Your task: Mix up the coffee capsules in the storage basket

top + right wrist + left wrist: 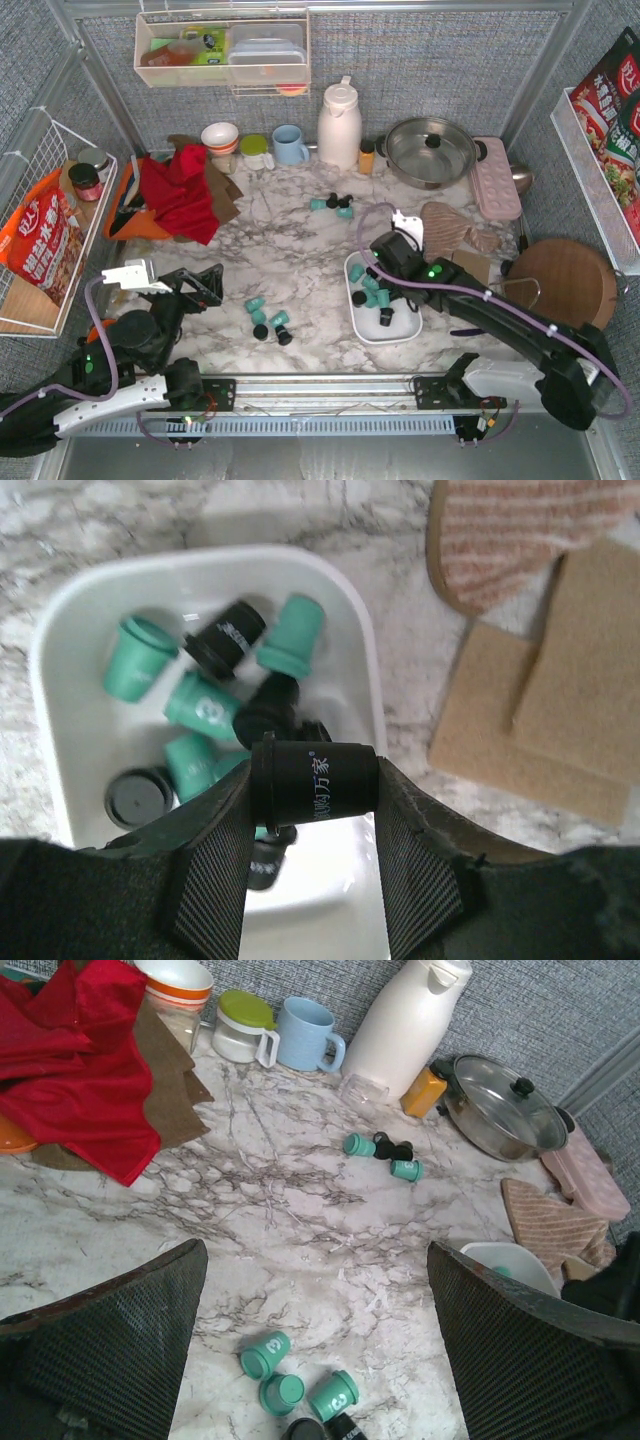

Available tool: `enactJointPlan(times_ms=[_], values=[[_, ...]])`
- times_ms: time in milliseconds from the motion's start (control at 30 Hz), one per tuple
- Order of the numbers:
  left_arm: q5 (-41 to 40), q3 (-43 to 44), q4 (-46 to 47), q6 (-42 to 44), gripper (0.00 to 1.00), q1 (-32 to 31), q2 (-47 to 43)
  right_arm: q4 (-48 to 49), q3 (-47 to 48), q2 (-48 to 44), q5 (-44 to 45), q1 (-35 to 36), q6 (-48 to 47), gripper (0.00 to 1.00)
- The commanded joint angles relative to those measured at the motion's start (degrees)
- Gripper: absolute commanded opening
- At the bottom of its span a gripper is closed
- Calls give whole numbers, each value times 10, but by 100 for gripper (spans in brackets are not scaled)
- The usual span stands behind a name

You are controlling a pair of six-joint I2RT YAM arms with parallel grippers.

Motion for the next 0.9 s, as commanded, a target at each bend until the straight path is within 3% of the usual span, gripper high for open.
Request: enactJointPlan(times_ms=[0,300,500,700,867], values=[[-7,-1,-1,5,99,0,9,-41,-42,-60,-32,1,28,49],[-11,-2,3,15,99,0,36,-40,-81,-100,-90,2,56,54],[-11,-1,6,18,99,0,61,-61,-91,-112,-92,1,61,72],[-2,-6,10,6,99,1,94,-84,-89,-144,-81,1,60,99],[15,-25,5,-33,99,0,132,-111,-78,-186,-36,1,49,99]])
